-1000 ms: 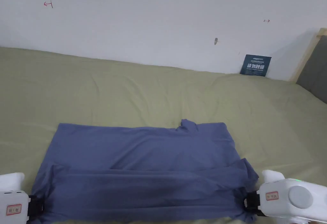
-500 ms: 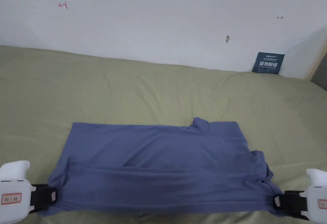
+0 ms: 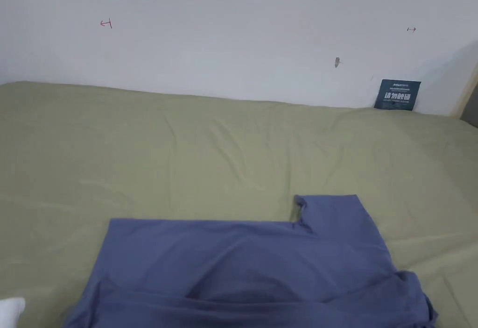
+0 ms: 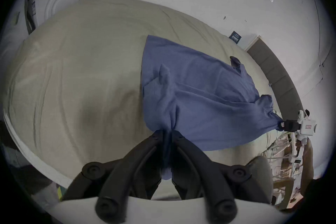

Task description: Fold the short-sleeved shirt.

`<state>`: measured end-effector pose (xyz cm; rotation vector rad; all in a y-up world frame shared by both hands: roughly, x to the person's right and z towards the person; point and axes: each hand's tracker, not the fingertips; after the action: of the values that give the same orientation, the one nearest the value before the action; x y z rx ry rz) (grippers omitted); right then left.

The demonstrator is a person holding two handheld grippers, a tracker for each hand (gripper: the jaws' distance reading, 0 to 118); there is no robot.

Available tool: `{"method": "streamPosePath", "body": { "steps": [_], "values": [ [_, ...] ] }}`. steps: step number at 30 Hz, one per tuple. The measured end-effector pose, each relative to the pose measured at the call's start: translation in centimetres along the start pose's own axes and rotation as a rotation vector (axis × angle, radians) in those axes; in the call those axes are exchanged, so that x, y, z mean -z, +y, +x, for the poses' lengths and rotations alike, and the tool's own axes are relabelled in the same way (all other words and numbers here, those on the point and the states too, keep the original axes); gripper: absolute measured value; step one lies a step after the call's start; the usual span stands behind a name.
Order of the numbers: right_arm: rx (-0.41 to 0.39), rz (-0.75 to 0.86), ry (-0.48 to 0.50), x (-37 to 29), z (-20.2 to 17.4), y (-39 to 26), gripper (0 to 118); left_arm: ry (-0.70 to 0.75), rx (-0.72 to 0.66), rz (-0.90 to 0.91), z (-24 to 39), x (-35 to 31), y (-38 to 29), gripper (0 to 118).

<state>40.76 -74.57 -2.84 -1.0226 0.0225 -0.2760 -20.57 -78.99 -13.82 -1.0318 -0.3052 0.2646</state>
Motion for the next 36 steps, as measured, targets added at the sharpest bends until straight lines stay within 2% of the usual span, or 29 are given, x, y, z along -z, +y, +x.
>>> {"method": "streamPosePath", "body": {
  "steps": [6,8,10,11,12,13,14,15,20,23,24,25,26,27,30,36],
  "values": [
    [0.049,-0.067,-0.025,1.5,1.0,-2.9,4,0.000,-0.132,-0.068,-2.0,0.7,-4.1,10],
    [0.022,-0.086,-0.055,2.5,0.9,-3.2,4,-0.001,-0.157,-0.052,-2.7,1.2,-4.5,10],
    [0.053,-0.089,-0.056,3.1,0.9,-3.3,4,-0.044,-0.250,-0.025,-3.4,0.9,-4.5,11],
    [0.078,-0.101,-0.028,3.0,1.1,-3.1,5,-0.042,-0.296,-0.032,-3.8,0.6,-4.5,17],
    [0.099,-0.112,-0.018,3.0,1.8,-2.9,12,-0.014,-0.327,-0.036,-3.9,0.2,-4.4,38],
    [0.100,-0.108,-0.030,2.3,1.6,-2.7,32,0.034,-0.337,-0.027,-3.8,-0.7,-4.3,62],
    [0.092,-0.102,-0.032,1.5,1.2,-2.5,67,0.021,-0.325,0.009,-3.8,-1.8,-4.3,82],
    [0.076,-0.086,-0.034,0.7,0.9,-2.3,81,0.030,-0.296,0.054,-3.5,-3.0,-4.1,85],
    [0.000,0.174,-0.007,-4.0,-3.1,0.6,81,0.152,-0.013,0.278,1.5,-7.9,-1.7,86],
    [-0.138,0.313,-0.061,-4.4,-6.4,2.1,77,0.190,0.148,0.372,5.9,-8.6,-0.6,83],
    [-0.177,0.340,-0.077,-4.4,-7.4,2.2,68,0.198,0.184,0.386,6.9,-8.4,-0.4,79],
    [-0.212,0.354,-0.097,-4.2,-8.3,2.5,53,0.209,0.203,0.387,7.6,-8.0,-0.1,64],
    [-0.245,0.361,-0.113,-3.9,-9.2,2.9,22,0.208,0.224,0.368,8.5,-7.5,0.2,15],
    [-0.256,0.358,-0.123,-3.5,-9.8,3.2,1,0.206,0.231,0.355,9.2,-6.9,0.6,0],
    [-0.242,0.357,-0.127,-1.9,-10.2,3.9,0,0.240,0.250,0.327,10.5,-4.5,1.6,0],
    [-0.224,0.346,-0.120,1.6,-10.1,6.3,0,0.191,0.238,0.332,10.7,-0.9,7.4,0]
  ]
}}
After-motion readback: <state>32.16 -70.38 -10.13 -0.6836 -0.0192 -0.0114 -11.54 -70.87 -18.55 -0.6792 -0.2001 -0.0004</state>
